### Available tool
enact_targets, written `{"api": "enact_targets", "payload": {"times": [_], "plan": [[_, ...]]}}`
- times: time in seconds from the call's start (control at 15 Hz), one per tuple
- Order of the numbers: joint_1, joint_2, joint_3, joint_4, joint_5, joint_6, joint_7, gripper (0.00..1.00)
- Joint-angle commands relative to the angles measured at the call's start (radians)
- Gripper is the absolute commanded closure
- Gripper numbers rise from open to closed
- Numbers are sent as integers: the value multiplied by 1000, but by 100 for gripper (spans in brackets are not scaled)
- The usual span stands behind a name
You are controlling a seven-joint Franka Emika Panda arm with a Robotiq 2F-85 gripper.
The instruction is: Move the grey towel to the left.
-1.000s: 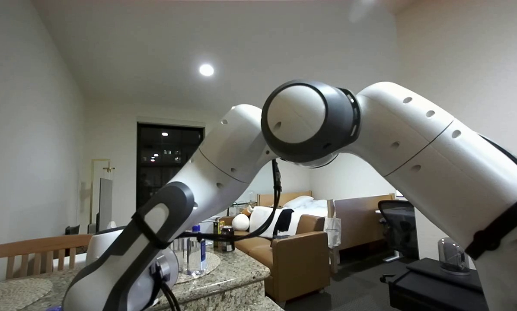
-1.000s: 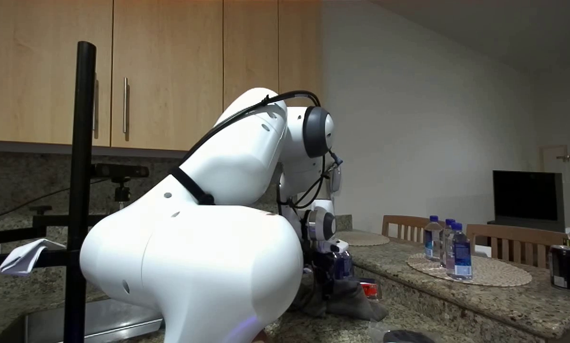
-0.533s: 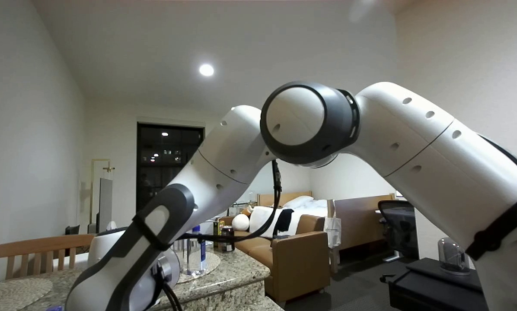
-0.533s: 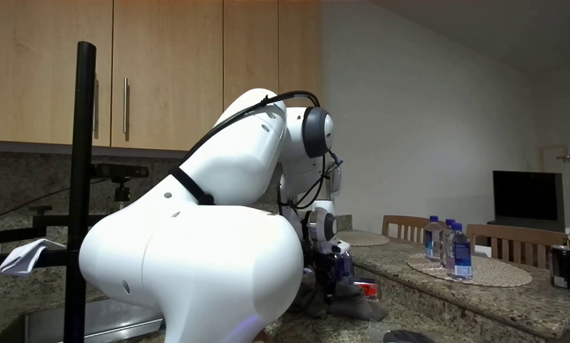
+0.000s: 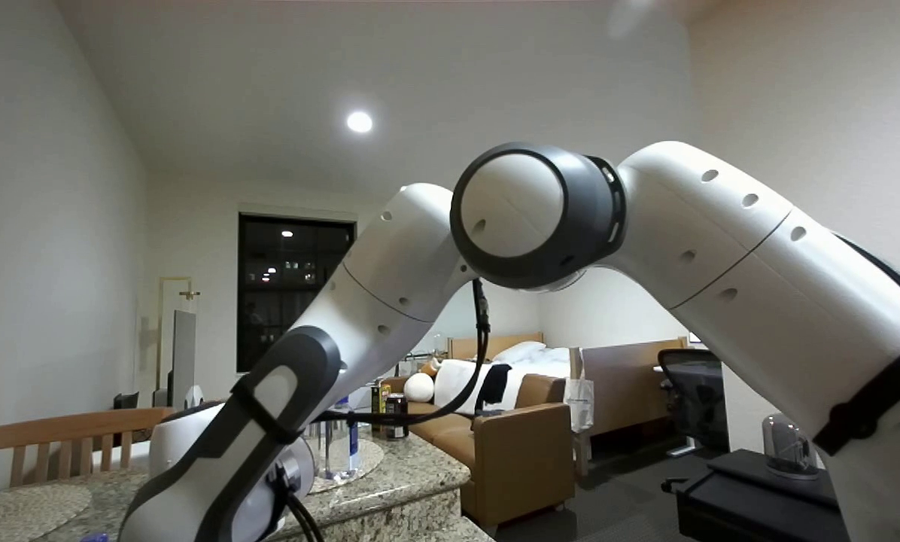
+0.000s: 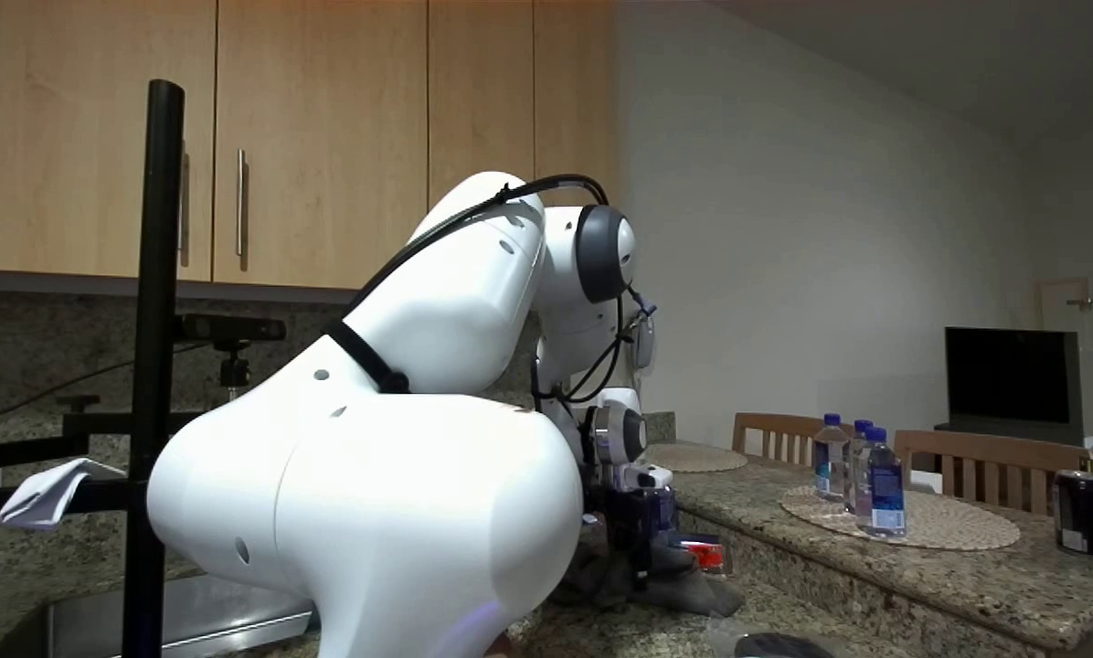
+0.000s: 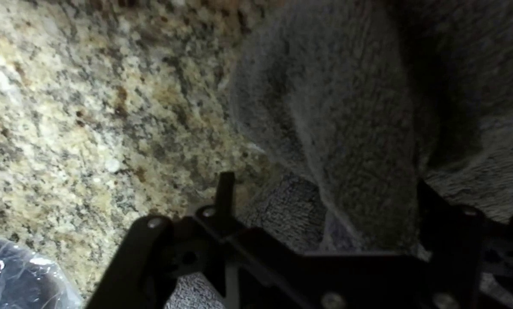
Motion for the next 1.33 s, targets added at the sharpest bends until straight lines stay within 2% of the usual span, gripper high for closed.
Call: {"api": "enact_targets", "payload": {"times": [0.0,0.33,1.0,1.27], "plan": [[0,-20,1,-15,-32,-57,27,0],[-12,-51,17,-28,-30,-80,3,0],[-44,-66,67,67,-17,-300,-46,0],[-77,-82,101,88,11,-312,-123,0]]}}
